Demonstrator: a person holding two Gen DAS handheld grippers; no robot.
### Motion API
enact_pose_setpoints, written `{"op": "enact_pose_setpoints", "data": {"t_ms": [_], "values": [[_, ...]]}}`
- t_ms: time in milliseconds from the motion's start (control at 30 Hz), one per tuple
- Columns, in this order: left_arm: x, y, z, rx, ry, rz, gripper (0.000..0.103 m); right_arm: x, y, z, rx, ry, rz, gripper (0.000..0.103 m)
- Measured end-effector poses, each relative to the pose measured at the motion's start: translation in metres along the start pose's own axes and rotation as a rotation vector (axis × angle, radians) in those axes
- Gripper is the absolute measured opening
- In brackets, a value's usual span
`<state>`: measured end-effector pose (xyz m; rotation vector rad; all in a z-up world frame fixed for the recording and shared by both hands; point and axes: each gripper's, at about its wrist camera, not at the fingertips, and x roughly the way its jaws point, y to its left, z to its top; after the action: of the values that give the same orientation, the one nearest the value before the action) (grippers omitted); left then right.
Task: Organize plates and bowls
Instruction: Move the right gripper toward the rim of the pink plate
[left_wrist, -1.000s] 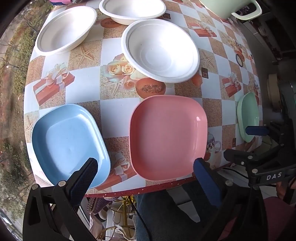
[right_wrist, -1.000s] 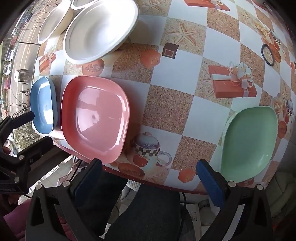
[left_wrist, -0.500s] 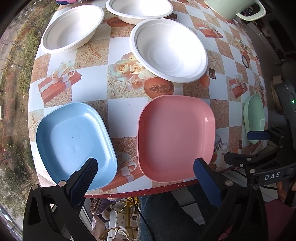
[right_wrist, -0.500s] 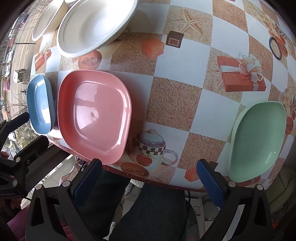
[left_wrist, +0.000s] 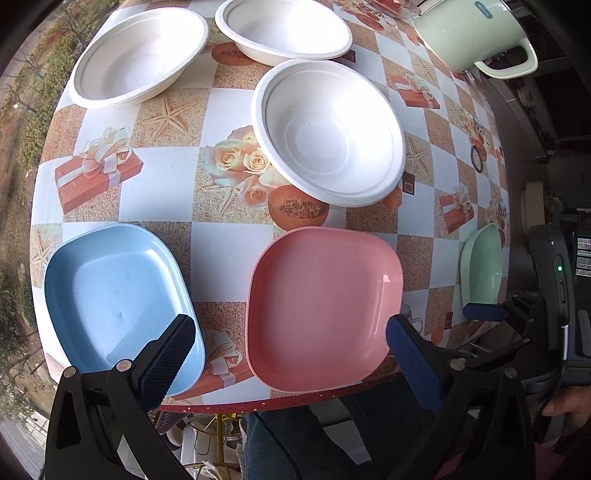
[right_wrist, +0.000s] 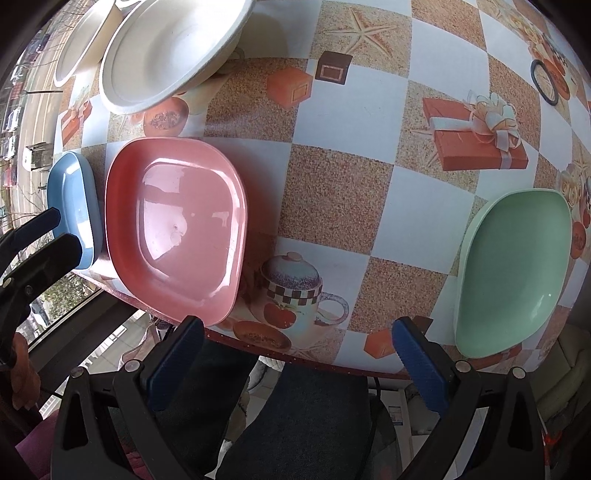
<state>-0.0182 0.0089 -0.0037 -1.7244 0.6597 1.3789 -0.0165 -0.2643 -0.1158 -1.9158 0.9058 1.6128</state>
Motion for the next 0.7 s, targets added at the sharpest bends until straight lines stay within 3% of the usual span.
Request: {"op": "enact_pose_setpoints", "data": {"t_ms": [267, 700], "values": [[0.010, 0.007, 0.000, -0.043, 0.009, -0.020, 0.103, 0.001, -0.001, 0.000, 0.004, 0.006, 0.002, 0.102], [0.036, -0.005, -0.001, 0.067, 0.064, 0.041, 0.103, 0.012, -0.003, -0.006, 0.026, 0.017, 0.006, 0.102]]}}
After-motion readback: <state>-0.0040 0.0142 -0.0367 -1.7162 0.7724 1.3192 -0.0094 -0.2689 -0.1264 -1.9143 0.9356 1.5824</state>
